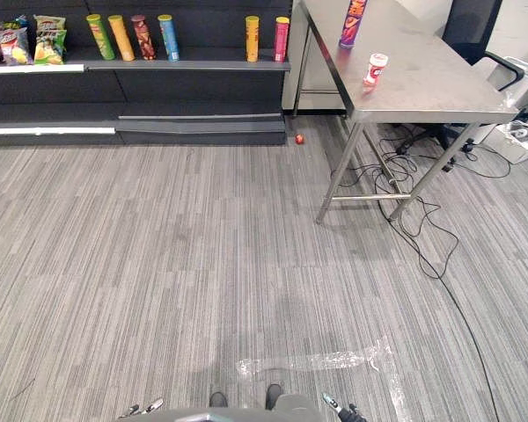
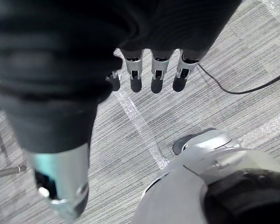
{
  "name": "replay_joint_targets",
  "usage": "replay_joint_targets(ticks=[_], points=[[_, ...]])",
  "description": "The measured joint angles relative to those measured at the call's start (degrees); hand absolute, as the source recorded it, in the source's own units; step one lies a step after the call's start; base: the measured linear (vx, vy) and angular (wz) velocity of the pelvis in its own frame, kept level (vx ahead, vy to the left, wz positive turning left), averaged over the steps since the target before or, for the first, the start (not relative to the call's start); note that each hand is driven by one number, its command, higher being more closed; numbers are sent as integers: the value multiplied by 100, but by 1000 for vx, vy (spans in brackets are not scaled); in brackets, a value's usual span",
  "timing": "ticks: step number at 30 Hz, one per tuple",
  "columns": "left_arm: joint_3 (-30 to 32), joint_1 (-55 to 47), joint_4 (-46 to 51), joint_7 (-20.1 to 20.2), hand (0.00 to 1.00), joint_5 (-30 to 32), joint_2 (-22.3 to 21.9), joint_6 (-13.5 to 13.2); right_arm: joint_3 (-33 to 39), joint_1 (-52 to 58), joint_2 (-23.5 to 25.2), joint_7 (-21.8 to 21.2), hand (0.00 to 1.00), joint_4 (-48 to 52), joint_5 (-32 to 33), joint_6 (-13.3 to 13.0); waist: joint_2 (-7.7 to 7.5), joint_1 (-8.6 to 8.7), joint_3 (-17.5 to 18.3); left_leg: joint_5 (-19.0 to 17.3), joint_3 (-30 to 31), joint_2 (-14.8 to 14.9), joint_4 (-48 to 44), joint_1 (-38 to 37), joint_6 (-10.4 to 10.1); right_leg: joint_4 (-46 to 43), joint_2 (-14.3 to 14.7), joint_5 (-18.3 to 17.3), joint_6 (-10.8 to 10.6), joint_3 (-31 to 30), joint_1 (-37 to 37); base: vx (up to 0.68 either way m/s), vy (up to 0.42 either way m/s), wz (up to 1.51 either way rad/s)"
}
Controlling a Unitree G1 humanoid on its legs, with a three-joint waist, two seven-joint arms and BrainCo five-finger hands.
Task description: Put the gum and the chips on the shelf.
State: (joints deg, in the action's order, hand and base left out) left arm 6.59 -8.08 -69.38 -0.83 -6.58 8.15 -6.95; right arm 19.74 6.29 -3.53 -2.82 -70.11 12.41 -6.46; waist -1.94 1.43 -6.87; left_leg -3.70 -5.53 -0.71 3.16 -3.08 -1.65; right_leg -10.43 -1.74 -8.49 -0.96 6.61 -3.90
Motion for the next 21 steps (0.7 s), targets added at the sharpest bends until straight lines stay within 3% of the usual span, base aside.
replay_joint_targets(ticks=[2, 3, 4, 6, 8, 12, 15, 16, 17, 19, 21], points=[[64, -2, 136, -11, 0, -24, -16, -3, -8, 11, -6, -14, 0, 81, 3, -9, -4, -14, -152, -701, -18, 153, -1424, 529, -191, -253, 19, -274, 98, 26, 15, -64, -82, 10], [68, -10, 161, -11, 0, -76, -18, -2, -7, 19, 3, -12, 0, 123, 1, -10, -8, -13, -184, -785, -49, 200, -1836, 683, -258, -296, 30, -322, 115, 30, 28, -44, -95, 13], [109, 21, 179, -4, 0, -253, -1, -2, 10, 27, 21, -14, 0, 131, 4, -15, -26, 3, -257, -748, -45, 234, -2818, 1117, -241, -384, 2, -394, 149, 74, 58, -16, -58, 13], [243, 79, 254, -13, 0, -626, -107, -8, 9, 92, 15, -8, 0, 158, 9, -9, -12, -55, -401, -715, -44, 351, -3948, 1585, -180, -476, -14, -475, 189, 69, 228, 39, -28, 2], [285, 60, 268, -11, 0, -851, -162, -7, 17, 104, -7, 13, 0, 201, 11, -10, 69, -37, -427, -914, -45, 504, -4442, 1903, -208, -528, -75, -611, 137, 66, 395, 109, 50, 5], [283, 34, 388, 6, 0, -856, -185, -34, 10, 40, -18, 18, 0, 219, 8, -8, 82, -91, -432, -738, -11, 629, -3377, 2274, -221, -527, -352, -755, -27, -117, 447, 191, 182, -15], [312, 32, 397, -19, 0, -848, -252, -42, -22, 46, -59, 28, 0, 287, 7, -11, 181, -132, -409, -127, 121, 776, -1713, 2284, -295, -396, -518, -931, -314, -371, 574, 344, 368, -37], [439, 31, 398, -16, 0, -847, -298, -41, -87, 39, -91, 51, 0, 297, 1, -11, 215, -151, -417, 367, 9, 847, -1601, 2286, -388, -306, -601, -1020, -450, -493, 683, 500, 523, -50], [523, -18, 396, -12, 0, -848, -280, -44, -122, 17, -64, 73, 0, 284, -10, -9, 203, -168, -363, 455, -114, 727, -1810, 2275, -226, -145, -742, -1076, -448, -633, 785, 444, 445, -47], [625, -14, 398, -39, 0, -847, -251, -120, -27, -9, -35, 86, 0, 208, -126, -4, 45, -171, -259, -179, -382, 533, -2339, 2466, 12, -90, -861, -920, -305, -1077, 885, 498, 310, -39], [623, -24, 396, -52, 0, -847, -205, -133, 22, -22, 21, 87, 0, 193, -130, -2, -63, -191, -134, -334, -623, 368, -2392, 2455, 152, -226, -1020, -677, -326, -1205, 749, 483, 257, -30]])
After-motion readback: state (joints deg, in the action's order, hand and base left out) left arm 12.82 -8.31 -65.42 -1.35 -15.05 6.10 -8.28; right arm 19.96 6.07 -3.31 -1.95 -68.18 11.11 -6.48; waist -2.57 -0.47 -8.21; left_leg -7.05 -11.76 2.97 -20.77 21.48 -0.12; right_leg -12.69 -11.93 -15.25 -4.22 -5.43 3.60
